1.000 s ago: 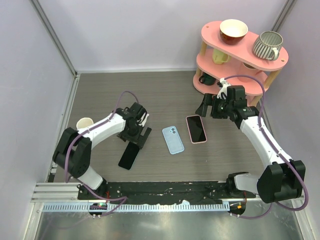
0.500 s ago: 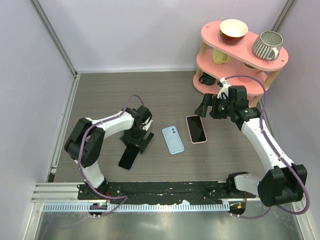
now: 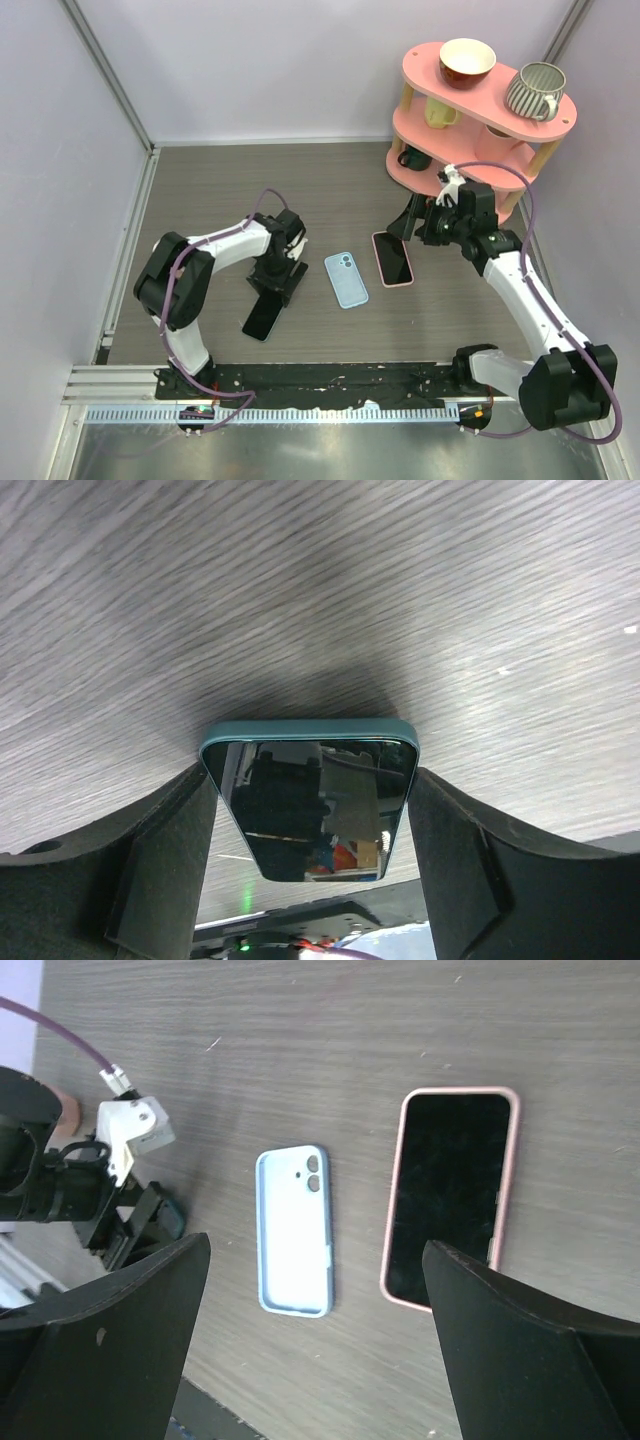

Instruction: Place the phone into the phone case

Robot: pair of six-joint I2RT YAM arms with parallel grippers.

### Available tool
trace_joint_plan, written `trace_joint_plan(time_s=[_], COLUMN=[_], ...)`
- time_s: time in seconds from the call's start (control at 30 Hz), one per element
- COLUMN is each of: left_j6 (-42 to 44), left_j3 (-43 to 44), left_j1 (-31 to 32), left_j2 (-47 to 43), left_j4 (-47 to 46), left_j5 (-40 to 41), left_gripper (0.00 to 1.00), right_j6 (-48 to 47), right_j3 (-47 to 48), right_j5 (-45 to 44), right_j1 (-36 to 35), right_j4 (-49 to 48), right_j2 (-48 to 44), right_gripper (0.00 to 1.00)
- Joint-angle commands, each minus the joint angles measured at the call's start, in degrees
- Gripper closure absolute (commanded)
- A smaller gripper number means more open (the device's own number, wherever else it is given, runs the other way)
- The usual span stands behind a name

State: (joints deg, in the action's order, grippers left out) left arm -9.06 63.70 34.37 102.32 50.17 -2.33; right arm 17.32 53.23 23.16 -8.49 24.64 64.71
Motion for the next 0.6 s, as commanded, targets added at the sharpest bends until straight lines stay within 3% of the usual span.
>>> trace_joint_plan(time_s=[0.0,0.1,0.27,0.43,0.57], left_j6=[-4.1,-6.6,-9.9,-14.0,-14.7], left_j3=[2.8,2.9,3.2,1.0,0.1], left_j1=[0.0,-0.6,-2.1,-4.4,-5.0], left_j2=[0.2,1.1,2.5,2.0,2.1], left_j4=[-3.1,-5.8,-9.3,-14.4,-15.7], left_j5=[-8.5,-13.5,-17.4,-23.1,-24.6], left_gripper=[0.34,0.41,0.45,0.5,0.51], right_j6=[10.3,15.7,19.0,28.4,31.9], right_j3=[-7.8,-12.4,-16.0,-23.1,-23.0], right_j5=[5.0,3.0,-7.6,-14.1,-18.0], right_j1=[-2.1,-9.0,-28.6,-37.9,-43.8], right_j4=[-12.2,-20.0,-26.2,-41.6,-45.8], right_j2=[-3.0,-3.5,0.8,4.9,10.6], right_gripper=[0.09,0.11,0.15,0.2,0.21])
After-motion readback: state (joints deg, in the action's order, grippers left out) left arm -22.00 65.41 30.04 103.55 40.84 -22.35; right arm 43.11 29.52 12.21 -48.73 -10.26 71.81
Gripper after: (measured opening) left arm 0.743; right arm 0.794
